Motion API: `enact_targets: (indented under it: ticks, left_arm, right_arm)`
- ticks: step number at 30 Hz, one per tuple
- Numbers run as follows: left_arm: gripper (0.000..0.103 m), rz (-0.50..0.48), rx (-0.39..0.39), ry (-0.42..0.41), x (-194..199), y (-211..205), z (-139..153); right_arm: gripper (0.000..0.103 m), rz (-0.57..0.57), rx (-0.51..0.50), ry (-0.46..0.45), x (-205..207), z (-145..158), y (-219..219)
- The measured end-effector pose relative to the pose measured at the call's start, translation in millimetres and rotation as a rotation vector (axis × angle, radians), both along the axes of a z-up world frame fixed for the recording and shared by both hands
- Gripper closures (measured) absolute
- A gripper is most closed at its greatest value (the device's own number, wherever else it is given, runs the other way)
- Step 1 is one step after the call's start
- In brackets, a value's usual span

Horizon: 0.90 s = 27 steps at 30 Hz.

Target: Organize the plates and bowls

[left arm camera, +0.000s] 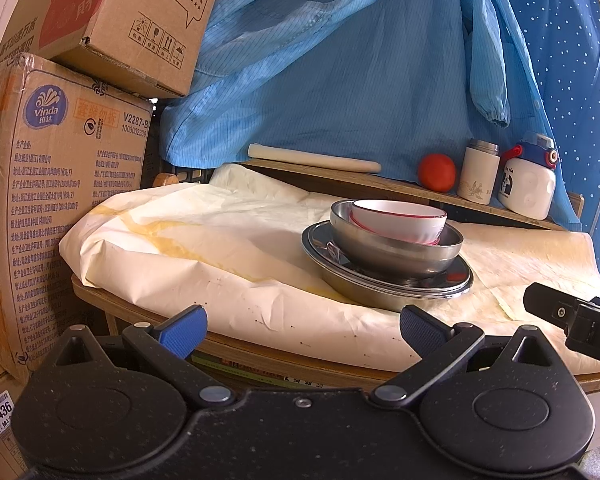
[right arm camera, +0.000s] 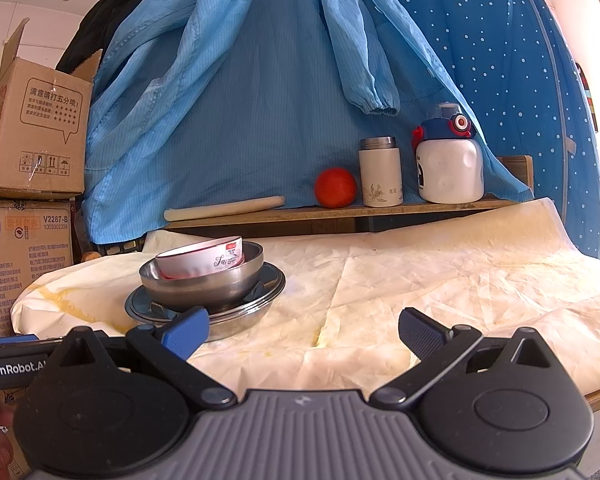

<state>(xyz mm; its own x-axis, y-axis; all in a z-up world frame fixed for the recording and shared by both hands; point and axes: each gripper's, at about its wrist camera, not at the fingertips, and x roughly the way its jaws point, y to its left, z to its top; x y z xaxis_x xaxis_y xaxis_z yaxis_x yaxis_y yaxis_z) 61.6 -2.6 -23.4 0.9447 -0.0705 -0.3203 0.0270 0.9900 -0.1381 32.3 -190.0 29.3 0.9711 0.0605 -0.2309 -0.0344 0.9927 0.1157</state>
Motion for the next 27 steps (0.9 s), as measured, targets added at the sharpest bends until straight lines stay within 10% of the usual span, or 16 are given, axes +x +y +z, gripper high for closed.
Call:
enact_targets:
  ticks: [27]
  left_arm:
    - [0.001, 0.016, 0.015, 0.005, -1.0, -0.1, 0.3]
  right_arm:
    - [0.000, 0.003, -0.003, 0.000, -1.2, 0.2, 0.6]
